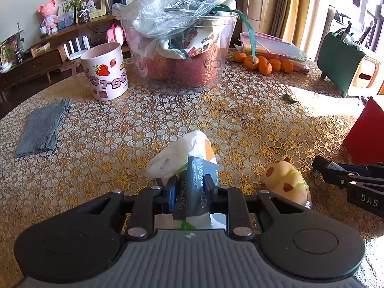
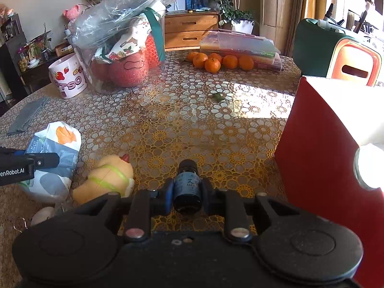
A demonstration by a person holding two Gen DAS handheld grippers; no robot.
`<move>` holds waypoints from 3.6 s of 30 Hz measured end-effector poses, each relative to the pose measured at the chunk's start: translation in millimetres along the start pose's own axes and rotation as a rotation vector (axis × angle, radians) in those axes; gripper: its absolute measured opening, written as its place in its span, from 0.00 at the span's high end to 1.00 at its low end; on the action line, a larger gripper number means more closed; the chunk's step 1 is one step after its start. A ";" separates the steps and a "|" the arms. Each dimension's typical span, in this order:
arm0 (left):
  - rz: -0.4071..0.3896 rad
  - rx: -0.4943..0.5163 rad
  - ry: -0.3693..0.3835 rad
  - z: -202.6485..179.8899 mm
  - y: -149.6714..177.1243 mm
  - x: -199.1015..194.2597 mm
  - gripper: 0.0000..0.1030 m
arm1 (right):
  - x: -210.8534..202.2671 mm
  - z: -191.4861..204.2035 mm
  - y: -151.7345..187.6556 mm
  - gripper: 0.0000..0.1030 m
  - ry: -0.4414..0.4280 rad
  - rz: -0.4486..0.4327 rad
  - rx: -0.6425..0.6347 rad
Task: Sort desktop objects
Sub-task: 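Lift the tissue pack with the left tool while the right tool lifts the blue bottle toward the box, then lower both held items into the red box and open both tools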
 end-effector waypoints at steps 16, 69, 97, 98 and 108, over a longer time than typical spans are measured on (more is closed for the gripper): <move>-0.044 0.084 0.076 -38.0 4.9 -68.2 0.79 | -71.3 -15.9 19.4 0.77 -0.058 -0.086 0.009; 0.030 0.529 0.224 -363.6 -17.9 -64.1 0.80 | -120.5 -267.1 37.8 0.77 0.096 -0.127 0.285; 0.114 0.516 0.245 -361.4 -19.3 -29.6 0.72 | -88.6 -279.7 32.1 0.67 0.124 -0.029 0.270; 0.114 0.515 0.247 -360.1 -18.4 -31.0 0.72 | -90.1 -278.8 33.3 0.64 0.122 -0.030 0.270; 0.082 0.491 0.280 -338.1 -10.3 -57.9 0.72 | -114.8 -262.7 44.3 0.54 0.086 -0.043 0.256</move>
Point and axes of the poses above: each gripper's, at about its wrist camera, not at the fingertips, and x roughly the way its jaws point, z to its left, y to its underside, the point moved 3 cm from there along x, roughly the way its jaws point, and after that the axes turned 13 degrees about z, right-handed, at the moved point
